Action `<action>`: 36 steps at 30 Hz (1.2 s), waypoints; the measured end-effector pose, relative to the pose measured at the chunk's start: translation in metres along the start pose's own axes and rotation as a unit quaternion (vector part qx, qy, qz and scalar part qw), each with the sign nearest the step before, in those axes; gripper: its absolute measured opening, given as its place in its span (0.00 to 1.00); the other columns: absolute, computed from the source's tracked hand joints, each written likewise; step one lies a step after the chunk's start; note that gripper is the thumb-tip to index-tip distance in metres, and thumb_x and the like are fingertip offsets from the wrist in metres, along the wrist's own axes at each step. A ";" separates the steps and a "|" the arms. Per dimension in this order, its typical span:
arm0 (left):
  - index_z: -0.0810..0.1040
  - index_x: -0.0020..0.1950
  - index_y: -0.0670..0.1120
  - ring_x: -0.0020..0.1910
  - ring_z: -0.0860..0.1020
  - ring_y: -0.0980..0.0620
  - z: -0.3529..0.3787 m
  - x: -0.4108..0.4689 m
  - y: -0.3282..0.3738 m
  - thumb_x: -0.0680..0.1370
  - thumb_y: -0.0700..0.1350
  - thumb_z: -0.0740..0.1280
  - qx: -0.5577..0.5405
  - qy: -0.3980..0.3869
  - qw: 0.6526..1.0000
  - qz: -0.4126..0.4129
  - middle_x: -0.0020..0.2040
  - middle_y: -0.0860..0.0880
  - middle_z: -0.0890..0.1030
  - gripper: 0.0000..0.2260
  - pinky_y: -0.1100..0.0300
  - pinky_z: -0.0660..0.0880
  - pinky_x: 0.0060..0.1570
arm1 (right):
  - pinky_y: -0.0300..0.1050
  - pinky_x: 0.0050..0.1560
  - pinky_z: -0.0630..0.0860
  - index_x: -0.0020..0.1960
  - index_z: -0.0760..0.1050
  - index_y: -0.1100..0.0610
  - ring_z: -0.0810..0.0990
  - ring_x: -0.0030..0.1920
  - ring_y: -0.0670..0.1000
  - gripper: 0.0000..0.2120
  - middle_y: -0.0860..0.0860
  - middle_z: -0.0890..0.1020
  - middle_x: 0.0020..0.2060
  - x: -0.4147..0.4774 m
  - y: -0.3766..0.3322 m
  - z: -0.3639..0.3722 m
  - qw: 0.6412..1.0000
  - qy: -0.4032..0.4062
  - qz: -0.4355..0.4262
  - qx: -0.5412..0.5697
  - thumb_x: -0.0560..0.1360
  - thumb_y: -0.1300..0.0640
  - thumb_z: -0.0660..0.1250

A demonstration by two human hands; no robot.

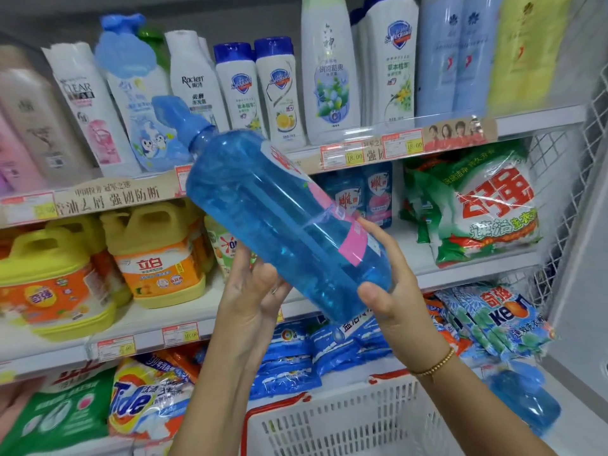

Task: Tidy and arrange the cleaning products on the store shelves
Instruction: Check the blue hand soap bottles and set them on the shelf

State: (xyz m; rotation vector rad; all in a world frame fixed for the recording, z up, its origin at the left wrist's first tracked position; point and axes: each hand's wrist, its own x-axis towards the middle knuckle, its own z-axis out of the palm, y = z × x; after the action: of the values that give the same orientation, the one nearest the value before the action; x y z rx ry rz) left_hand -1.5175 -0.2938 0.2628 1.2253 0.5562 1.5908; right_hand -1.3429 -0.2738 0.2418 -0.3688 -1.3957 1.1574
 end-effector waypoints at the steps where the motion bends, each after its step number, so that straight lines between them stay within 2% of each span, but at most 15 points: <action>1: 0.70 0.70 0.54 0.67 0.74 0.45 -0.001 0.001 -0.002 0.58 0.58 0.81 -0.005 0.004 1.000 -0.005 0.67 0.48 0.77 0.43 0.50 0.74 0.62 | 0.46 0.57 0.77 0.72 0.63 0.54 0.75 0.65 0.53 0.47 0.49 0.75 0.65 0.001 0.002 -0.003 1.000 -0.003 0.015 0.017 0.59 0.37 0.77; 3: 0.70 0.69 0.54 0.66 0.74 0.45 -0.002 0.002 -0.003 0.54 0.57 0.83 -0.016 0.014 1.000 -0.016 0.66 0.48 0.77 0.45 0.52 0.76 0.59 | 0.53 0.61 0.75 0.71 0.64 0.54 0.74 0.66 0.58 0.49 0.55 0.74 0.66 0.003 0.006 -0.009 0.997 -0.011 0.048 0.061 0.58 0.37 0.78; 5: 0.69 0.69 0.55 0.64 0.77 0.47 -0.004 0.004 -0.001 0.50 0.56 0.84 -0.027 0.035 0.999 -0.021 0.64 0.50 0.79 0.49 0.55 0.79 0.54 | 0.52 0.60 0.76 0.69 0.69 0.55 0.74 0.66 0.59 0.47 0.57 0.75 0.65 0.003 0.010 -0.011 0.986 -0.025 0.091 0.137 0.57 0.37 0.78; 8: 0.71 0.66 0.51 0.61 0.79 0.48 -0.007 0.004 0.001 0.50 0.54 0.84 -0.017 0.025 0.999 -0.019 0.58 0.51 0.82 0.47 0.56 0.79 0.52 | 0.52 0.57 0.78 0.62 0.78 0.49 0.77 0.62 0.54 0.33 0.53 0.79 0.62 0.000 0.012 -0.013 0.953 -0.059 0.161 0.248 0.62 0.34 0.74; 11: 0.70 0.67 0.45 0.58 0.80 0.49 -0.008 0.001 0.002 0.49 0.53 0.85 -0.008 0.023 0.999 -0.022 0.54 0.49 0.83 0.50 0.56 0.79 0.51 | 0.59 0.60 0.74 0.61 0.78 0.47 0.78 0.62 0.54 0.28 0.51 0.79 0.62 -0.001 0.014 -0.019 0.931 -0.096 0.205 0.286 0.67 0.33 0.68; 14: 0.71 0.65 0.46 0.56 0.81 0.51 -0.010 0.000 0.003 0.49 0.52 0.85 -0.036 0.036 0.999 -0.011 0.52 0.50 0.83 0.47 0.55 0.79 0.49 | 0.58 0.53 0.79 0.56 0.82 0.47 0.81 0.57 0.56 0.30 0.53 0.81 0.58 0.001 0.008 -0.018 0.930 -0.085 0.224 0.279 0.59 0.33 0.73; 16: 0.72 0.62 0.48 0.54 0.81 0.53 -0.010 0.000 0.003 0.49 0.50 0.85 -0.057 0.056 0.997 -0.003 0.50 0.51 0.83 0.44 0.54 0.80 0.49 | 0.56 0.54 0.79 0.59 0.80 0.48 0.80 0.59 0.56 0.33 0.54 0.80 0.60 0.003 0.005 -0.017 0.944 -0.079 0.192 0.255 0.59 0.35 0.75; 19: 0.72 0.63 0.49 0.55 0.80 0.52 -0.010 0.002 0.000 0.49 0.49 0.85 -0.090 0.090 0.992 -0.001 0.52 0.51 0.82 0.45 0.52 0.80 0.51 | 0.58 0.59 0.75 0.72 0.65 0.51 0.74 0.66 0.58 0.44 0.56 0.74 0.67 0.007 0.002 -0.015 0.970 -0.077 0.141 0.181 0.61 0.40 0.77; 22: 0.73 0.65 0.50 0.58 0.80 0.51 -0.010 0.004 -0.001 0.51 0.51 0.85 -0.102 0.106 0.989 -0.001 0.57 0.49 0.81 0.45 0.51 0.80 0.51 | 0.53 0.59 0.75 0.75 0.57 0.45 0.73 0.67 0.53 0.51 0.50 0.72 0.69 0.006 0.000 -0.014 0.993 -0.066 0.090 0.040 0.58 0.45 0.81; 24: 0.72 0.66 0.50 0.60 0.79 0.51 -0.010 0.005 0.000 0.52 0.52 0.84 -0.091 0.113 0.989 -0.001 0.59 0.49 0.81 0.45 0.51 0.80 0.50 | 0.52 0.61 0.74 0.75 0.55 0.45 0.73 0.67 0.51 0.51 0.49 0.71 0.68 0.003 0.003 -0.010 0.997 -0.040 0.059 -0.040 0.60 0.47 0.80; 26: 0.72 0.68 0.50 0.60 0.79 0.51 -0.009 0.005 0.000 0.52 0.53 0.84 -0.076 0.118 0.990 -0.006 0.59 0.49 0.81 0.46 0.50 0.80 0.50 | 0.46 0.57 0.77 0.73 0.58 0.49 0.75 0.64 0.50 0.47 0.52 0.73 0.66 0.000 0.007 -0.006 0.997 -0.005 0.034 -0.073 0.61 0.47 0.78; 29: 0.72 0.68 0.50 0.60 0.79 0.51 -0.009 0.005 -0.002 0.51 0.55 0.84 -0.057 0.124 0.991 -0.014 0.58 0.50 0.82 0.47 0.49 0.80 0.51 | 0.38 0.49 0.78 0.68 0.63 0.49 0.79 0.59 0.47 0.42 0.53 0.75 0.63 -0.003 0.007 0.000 0.996 0.021 0.027 -0.085 0.59 0.45 0.78; 31: 0.72 0.67 0.50 0.61 0.78 0.49 -0.012 0.005 -0.003 0.52 0.56 0.84 -0.062 0.114 0.991 -0.019 0.59 0.49 0.81 0.46 0.47 0.79 0.52 | 0.38 0.48 0.78 0.66 0.64 0.49 0.80 0.58 0.47 0.43 0.53 0.76 0.61 -0.004 0.006 -0.001 0.997 0.019 0.042 -0.070 0.57 0.41 0.78; 33: 0.71 0.68 0.48 0.62 0.78 0.48 -0.018 0.006 -0.001 0.52 0.55 0.84 -0.075 0.099 0.992 -0.020 0.61 0.48 0.80 0.47 0.48 0.79 0.52 | 0.42 0.48 0.79 0.66 0.65 0.49 0.80 0.58 0.50 0.42 0.54 0.77 0.60 -0.003 0.007 -0.001 0.997 0.022 0.064 -0.040 0.58 0.40 0.78; 36: 0.72 0.67 0.49 0.60 0.79 0.50 -0.025 0.008 0.005 0.55 0.55 0.83 -0.063 0.050 0.997 -0.005 0.60 0.49 0.80 0.43 0.52 0.80 0.51 | 0.56 0.53 0.79 0.68 0.67 0.50 0.79 0.60 0.56 0.46 0.55 0.78 0.61 -0.002 0.008 0.003 0.990 0.030 0.125 0.051 0.56 0.34 0.77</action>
State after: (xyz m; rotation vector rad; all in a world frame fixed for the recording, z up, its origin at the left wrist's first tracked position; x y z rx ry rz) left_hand -1.5423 -0.2837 0.2608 1.0527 0.5160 1.6596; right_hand -1.3490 -0.2730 0.2348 -0.5131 -1.2562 1.4052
